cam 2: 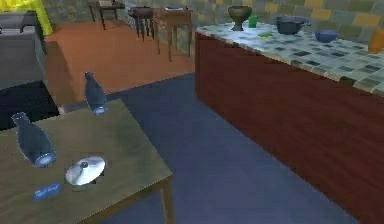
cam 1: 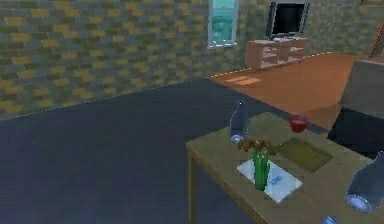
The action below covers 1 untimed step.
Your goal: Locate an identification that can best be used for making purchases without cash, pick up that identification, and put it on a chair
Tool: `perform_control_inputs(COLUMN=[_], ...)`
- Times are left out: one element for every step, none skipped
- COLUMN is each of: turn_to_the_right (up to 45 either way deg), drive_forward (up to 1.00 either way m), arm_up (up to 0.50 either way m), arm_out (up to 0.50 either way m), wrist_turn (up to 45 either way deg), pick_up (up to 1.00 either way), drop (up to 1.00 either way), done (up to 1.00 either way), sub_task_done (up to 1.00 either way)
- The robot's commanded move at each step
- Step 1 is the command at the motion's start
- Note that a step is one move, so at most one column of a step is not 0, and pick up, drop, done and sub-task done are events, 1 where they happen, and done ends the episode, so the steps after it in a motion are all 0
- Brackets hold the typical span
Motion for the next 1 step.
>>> perform_control_inputs(turn_to_the_right=[33.0], drive_forward=[0.0], arm_up=[0.0], arm_out=[0.0], wrist_turn=[0.0], pick_up=[0.0], drop=[0.0], done=[0.0], sub_task_done=[0.0])
